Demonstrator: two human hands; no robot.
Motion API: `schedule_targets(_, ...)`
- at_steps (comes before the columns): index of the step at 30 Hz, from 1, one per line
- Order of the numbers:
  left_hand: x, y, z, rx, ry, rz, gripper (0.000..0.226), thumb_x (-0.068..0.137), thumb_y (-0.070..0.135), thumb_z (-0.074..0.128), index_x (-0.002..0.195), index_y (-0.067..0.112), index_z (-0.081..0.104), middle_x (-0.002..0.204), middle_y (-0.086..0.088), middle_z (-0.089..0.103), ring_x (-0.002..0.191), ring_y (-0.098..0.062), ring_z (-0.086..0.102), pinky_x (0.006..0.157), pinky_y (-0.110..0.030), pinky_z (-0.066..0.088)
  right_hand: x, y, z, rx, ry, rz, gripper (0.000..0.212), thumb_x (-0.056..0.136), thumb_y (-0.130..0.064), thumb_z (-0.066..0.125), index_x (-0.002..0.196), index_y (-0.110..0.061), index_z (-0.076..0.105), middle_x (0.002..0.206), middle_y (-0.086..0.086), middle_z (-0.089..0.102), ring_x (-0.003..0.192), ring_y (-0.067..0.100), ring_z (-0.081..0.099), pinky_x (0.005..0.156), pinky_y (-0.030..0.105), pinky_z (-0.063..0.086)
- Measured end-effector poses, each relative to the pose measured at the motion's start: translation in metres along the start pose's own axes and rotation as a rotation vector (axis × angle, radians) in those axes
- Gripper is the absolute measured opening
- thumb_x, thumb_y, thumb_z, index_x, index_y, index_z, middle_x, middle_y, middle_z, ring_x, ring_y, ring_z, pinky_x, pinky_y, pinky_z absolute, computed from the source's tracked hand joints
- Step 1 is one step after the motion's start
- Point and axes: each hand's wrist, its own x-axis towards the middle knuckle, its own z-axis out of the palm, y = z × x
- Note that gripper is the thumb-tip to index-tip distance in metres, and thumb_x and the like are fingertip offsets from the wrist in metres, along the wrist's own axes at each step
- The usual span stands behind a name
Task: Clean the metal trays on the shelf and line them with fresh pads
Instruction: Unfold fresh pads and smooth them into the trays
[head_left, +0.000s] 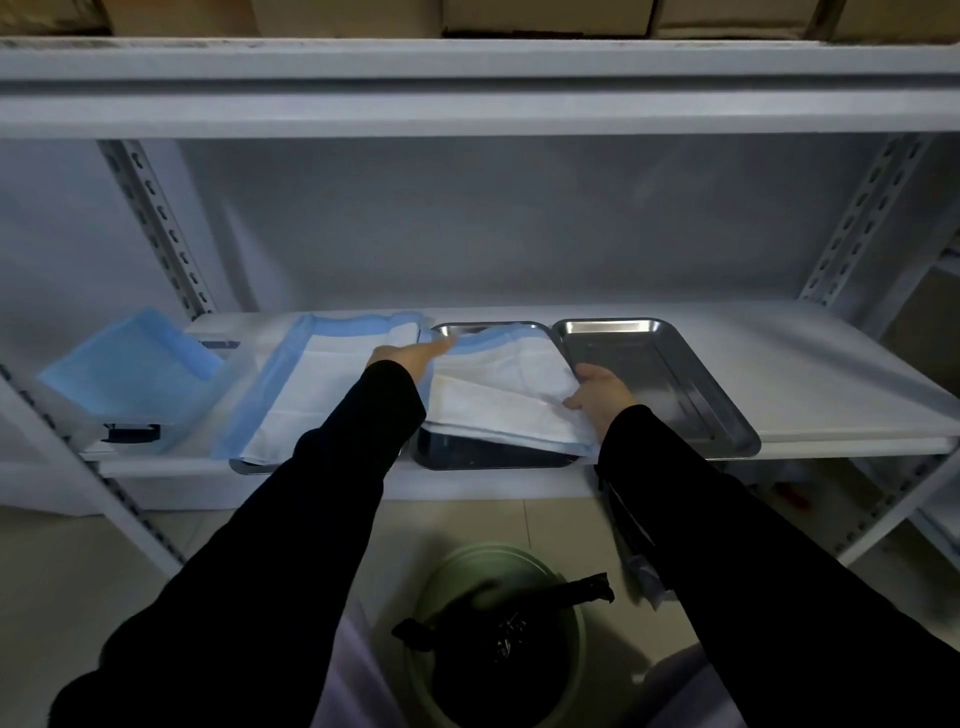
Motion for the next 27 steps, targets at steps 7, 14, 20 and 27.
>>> schedule_targets(7, -0.003, -0.015, 0.01, 0.452, -0.003, 0.295, 0.063, 0.085, 0.007, 0.066, 0.14, 0.013, 0.036, 0.138, -0.014, 0.047, 0.124, -0.029, 0.048, 0.1, -0.029, 0.038, -0.003, 0.001, 0.004, -0.08, -0.036, -0.073, 0.043, 0.093, 0.009, 0.04, 0.133, -0.003, 0.051, 0.139, 0.018, 0.049, 0.099, 0.015, 0.042, 0.094, 0.028, 0.043)
schedule_targets(14, 0.006, -0.017, 0.018, 0.5, 0.182, 0.472, 0.034, 0.098, 0.005, 0.042, 0.124, 0.017, 0.059, 0.135, -0.008, 0.054, 0.119, -0.024, 0.054, 0.092, -0.02, 0.041, -0.002, 0.003, 0.012, -0.047, 0.034, -0.146, 0.049, 0.093, 0.003, 0.043, 0.138, -0.017, 0.049, 0.142, 0.004, 0.048, 0.105, 0.019, 0.055, 0.084, 0.018, 0.042)
schedule_targets(20, 0.013, -0.029, 0.015, 0.876, -0.079, 0.308, 0.079, 0.088, 0.029, 0.058, 0.152, 0.019, 0.012, 0.155, -0.002, 0.025, 0.137, -0.022, 0.036, 0.109, -0.03, 0.033, 0.003, 0.0, 0.016, -0.191, -0.083, -0.023, 0.06, 0.092, 0.008, 0.035, 0.148, -0.014, 0.031, 0.153, 0.003, 0.031, 0.133, 0.023, 0.041, 0.093, 0.021, 0.037)
schedule_targets(27, 0.015, -0.035, 0.018, 1.174, -0.089, 0.215, 0.076, 0.092, 0.017, 0.043, 0.152, 0.019, -0.004, 0.16, -0.001, 0.0, 0.138, -0.027, 0.034, 0.11, -0.036, 0.037, 0.008, 0.0, 0.024, -0.47, -0.071, -0.012, 0.056, 0.095, 0.002, 0.035, 0.149, -0.012, 0.027, 0.157, 0.006, 0.022, 0.142, 0.025, 0.027, 0.111, 0.026, 0.027)
